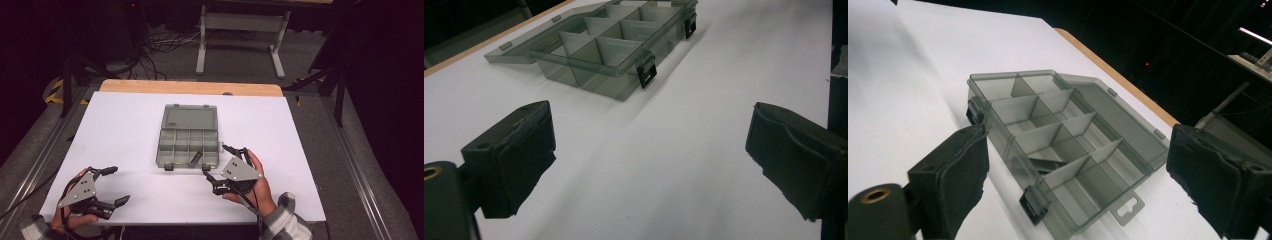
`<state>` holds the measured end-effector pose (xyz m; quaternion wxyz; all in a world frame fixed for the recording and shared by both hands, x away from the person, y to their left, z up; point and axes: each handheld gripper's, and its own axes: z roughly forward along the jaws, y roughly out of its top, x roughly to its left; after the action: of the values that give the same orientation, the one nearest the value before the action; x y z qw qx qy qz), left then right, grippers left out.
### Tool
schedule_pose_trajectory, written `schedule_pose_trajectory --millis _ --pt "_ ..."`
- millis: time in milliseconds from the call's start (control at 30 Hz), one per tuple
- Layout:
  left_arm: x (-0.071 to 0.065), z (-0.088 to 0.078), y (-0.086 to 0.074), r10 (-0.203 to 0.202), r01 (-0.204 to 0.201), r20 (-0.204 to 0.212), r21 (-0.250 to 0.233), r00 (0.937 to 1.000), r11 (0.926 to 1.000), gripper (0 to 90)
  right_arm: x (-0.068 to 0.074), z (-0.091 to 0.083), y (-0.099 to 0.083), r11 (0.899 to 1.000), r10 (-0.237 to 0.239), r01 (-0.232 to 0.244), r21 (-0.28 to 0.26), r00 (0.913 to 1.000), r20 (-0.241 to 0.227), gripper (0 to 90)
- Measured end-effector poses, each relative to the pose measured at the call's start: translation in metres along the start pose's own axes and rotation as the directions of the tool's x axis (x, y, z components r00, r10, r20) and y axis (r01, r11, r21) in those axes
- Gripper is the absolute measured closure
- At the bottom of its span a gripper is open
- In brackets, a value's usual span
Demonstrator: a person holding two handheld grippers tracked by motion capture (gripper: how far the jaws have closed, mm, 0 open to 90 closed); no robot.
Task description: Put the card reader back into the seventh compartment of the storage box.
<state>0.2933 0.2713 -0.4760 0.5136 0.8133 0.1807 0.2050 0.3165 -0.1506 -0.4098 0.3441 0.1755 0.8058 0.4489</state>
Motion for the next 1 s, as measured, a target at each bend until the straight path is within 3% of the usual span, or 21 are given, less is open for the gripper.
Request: schedule_pose_trajectory --millis 667,1000 --pt "-0.001 0.001 0.000 0.001 -0.001 0.001 0.006 1.0000 1.0000 6.6 0.002 -0.031 -0.028 1.000 0.029 -0.029 0.004 0.9994 0.020 10.2" --pt "-0.001 0.003 0.000 -0.003 0.004 -0.003 0.010 1.0000 0.9999 6.5 -0.001 -0.048 -0.046 0.999 0.035 -0.035 0.009 0.9974 0.063 10.3"
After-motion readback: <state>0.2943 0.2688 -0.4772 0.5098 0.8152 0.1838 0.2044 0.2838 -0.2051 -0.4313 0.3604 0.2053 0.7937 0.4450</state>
